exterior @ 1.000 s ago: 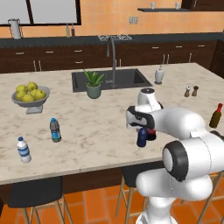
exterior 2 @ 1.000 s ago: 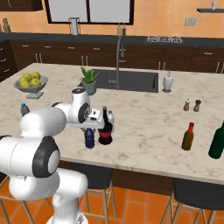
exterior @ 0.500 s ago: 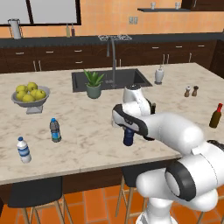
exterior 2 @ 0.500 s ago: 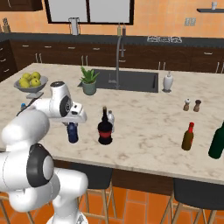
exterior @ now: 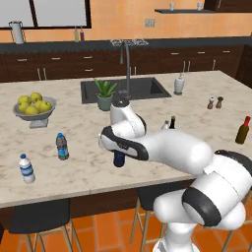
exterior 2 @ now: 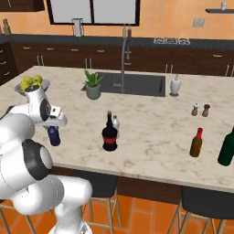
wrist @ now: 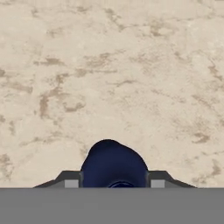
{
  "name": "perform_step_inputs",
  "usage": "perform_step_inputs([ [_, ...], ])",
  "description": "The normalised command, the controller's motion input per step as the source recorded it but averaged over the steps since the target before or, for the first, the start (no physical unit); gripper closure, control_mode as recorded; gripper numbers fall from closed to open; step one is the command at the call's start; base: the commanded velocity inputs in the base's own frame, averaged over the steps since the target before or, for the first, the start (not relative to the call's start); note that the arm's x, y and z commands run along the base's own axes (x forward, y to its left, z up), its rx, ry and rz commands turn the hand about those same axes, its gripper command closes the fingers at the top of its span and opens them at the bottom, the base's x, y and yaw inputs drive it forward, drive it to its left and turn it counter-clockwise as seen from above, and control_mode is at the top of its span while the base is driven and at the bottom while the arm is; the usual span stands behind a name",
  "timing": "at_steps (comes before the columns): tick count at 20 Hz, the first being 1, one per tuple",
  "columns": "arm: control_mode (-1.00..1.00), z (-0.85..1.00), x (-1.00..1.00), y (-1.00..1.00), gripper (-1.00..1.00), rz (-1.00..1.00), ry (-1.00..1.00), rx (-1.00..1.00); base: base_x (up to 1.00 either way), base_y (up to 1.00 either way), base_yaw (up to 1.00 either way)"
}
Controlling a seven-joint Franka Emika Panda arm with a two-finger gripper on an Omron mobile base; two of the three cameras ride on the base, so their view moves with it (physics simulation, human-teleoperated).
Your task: Move the plastic bottles in the middle to the plastics group, and the glass bottles in the middle to the glass group.
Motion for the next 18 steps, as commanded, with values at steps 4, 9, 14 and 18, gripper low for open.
perform_step_inputs([
  [4,-1.00,0.04,0.00,0.99,1.00,0.04,-0.03,0.08,0.00,0.00,0.00],
  [9,-1.00,-0.09,0.07,0.84,1.00,0.02,-0.05,0.14,0.00,0.00,0.00],
  [14,-1.00,-0.07,0.09,0.43,1.00,0.00,-0.14,0.10,0.00,0.00,0.00],
  [18,-1.00,0.00,0.00,0.32,1.00,0.00,-0.16,0.13,0.00,0.00,0.00],
])
